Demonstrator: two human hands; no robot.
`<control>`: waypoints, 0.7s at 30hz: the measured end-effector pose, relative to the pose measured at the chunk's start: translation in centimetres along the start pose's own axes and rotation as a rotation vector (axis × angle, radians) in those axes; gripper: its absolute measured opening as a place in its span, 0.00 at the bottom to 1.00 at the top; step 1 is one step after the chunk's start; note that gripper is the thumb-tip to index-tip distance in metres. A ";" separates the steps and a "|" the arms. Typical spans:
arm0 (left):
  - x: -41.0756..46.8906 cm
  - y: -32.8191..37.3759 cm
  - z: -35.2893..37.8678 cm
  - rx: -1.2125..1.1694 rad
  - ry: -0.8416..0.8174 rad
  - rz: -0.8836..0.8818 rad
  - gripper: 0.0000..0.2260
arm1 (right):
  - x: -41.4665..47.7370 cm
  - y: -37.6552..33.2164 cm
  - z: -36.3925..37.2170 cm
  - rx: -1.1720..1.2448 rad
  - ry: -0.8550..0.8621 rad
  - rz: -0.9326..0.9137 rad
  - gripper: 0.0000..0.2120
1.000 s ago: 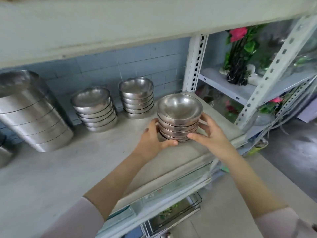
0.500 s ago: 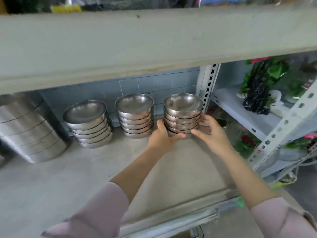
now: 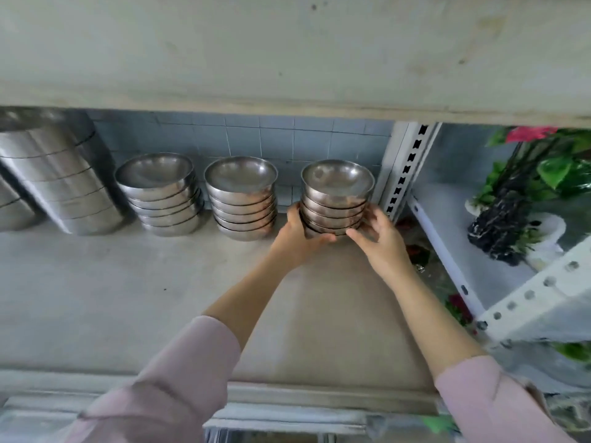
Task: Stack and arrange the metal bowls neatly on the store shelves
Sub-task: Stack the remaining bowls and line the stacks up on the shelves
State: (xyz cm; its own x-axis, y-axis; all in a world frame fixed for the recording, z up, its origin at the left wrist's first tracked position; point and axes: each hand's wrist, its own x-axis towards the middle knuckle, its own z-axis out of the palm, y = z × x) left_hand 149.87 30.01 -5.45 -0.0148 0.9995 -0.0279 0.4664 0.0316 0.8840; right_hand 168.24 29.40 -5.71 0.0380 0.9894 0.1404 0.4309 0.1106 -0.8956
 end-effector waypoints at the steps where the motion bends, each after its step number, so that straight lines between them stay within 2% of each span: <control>1: -0.1 0.1 0.2 -0.009 0.009 0.000 0.45 | 0.2 0.3 0.0 0.007 -0.003 -0.013 0.34; 6: -0.9 0.6 0.7 0.019 0.058 -0.003 0.47 | -0.2 0.4 -0.2 0.085 -0.044 -0.006 0.33; 8: -1.6 1.0 0.4 0.027 0.022 -0.016 0.48 | -1.0 -0.3 -0.6 0.087 -0.014 0.037 0.33; 10: -3.0 1.1 -0.3 0.113 -0.003 -0.018 0.44 | -2.5 -1.2 -1.1 0.067 0.039 0.044 0.31; 15: -10.1 -0.6 -5.7 0.350 0.058 0.116 0.30 | -8.1 -4.1 -1.2 -0.048 0.041 -0.137 0.23; 18: -15.3 -2.4 -11.1 0.519 0.135 0.152 0.28 | -11.2 -7.2 1.0 -0.186 -0.008 -0.309 0.25; 21: -21.5 -5.0 -17.2 0.692 0.243 0.097 0.27 | -14.6 -11.1 5.6 -0.294 -0.085 -0.467 0.28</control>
State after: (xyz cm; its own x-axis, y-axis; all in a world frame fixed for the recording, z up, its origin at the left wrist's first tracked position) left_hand 132.61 8.36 -1.27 -0.1035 0.9721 0.2103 0.9253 0.0165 0.3788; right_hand 157.88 14.28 -0.14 -0.2847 0.8470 0.4489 0.6183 0.5201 -0.5892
